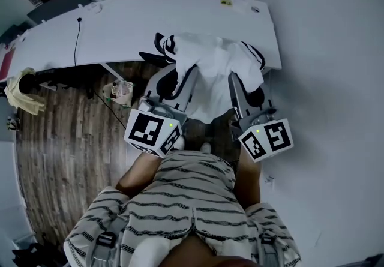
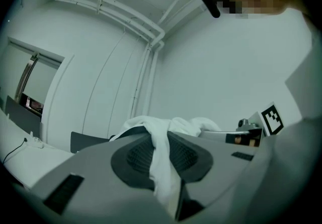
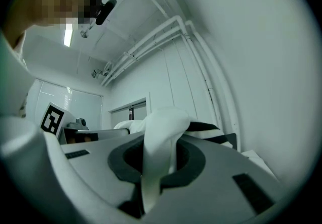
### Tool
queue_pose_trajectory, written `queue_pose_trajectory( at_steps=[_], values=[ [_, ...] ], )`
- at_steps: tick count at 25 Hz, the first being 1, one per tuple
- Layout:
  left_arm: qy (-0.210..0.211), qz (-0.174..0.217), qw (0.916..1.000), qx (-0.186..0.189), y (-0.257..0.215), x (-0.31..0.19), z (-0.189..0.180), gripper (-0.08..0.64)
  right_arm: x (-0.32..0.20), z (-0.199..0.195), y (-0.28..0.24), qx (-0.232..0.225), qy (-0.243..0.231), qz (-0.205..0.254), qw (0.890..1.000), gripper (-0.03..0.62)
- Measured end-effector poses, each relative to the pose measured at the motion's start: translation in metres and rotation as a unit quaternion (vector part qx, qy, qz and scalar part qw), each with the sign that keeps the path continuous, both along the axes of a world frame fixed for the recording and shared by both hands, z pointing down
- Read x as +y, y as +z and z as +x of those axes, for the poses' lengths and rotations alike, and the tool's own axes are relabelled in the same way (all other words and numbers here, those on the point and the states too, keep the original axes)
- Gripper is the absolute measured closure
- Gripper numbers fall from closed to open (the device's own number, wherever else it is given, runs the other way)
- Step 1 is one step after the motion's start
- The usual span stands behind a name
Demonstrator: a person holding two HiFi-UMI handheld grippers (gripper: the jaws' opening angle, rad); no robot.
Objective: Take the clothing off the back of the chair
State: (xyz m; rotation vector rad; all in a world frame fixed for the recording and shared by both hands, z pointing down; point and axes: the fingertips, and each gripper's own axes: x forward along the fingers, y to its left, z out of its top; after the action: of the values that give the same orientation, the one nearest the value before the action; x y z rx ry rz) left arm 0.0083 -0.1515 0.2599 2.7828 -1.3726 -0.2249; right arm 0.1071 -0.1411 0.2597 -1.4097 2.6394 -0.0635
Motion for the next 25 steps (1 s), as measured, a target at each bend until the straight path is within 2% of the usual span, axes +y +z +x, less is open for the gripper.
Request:
queue_pose_trajectory(
  at_steps=[12,19,25],
  values=[
    [0.014,0.027,0.9992,0.027,-0.035,0.021,0.0,0.477,0.024,0.001,-0.038,0.01,0.022,0.041,0.999,0.54],
    [0.036,0.028,0.9985,0.032,-0.042,0.03,0.01,0.477,0.038,0.009,-0.043,0.01,0.044,0.04,0.998,0.54],
    [0.073,0.015,0.9966,0.034,-0.038,0.047,0.039,0.477,0.058,0.034,-0.037,0.008,0.072,0.031,0.997,0.539]
  ],
)
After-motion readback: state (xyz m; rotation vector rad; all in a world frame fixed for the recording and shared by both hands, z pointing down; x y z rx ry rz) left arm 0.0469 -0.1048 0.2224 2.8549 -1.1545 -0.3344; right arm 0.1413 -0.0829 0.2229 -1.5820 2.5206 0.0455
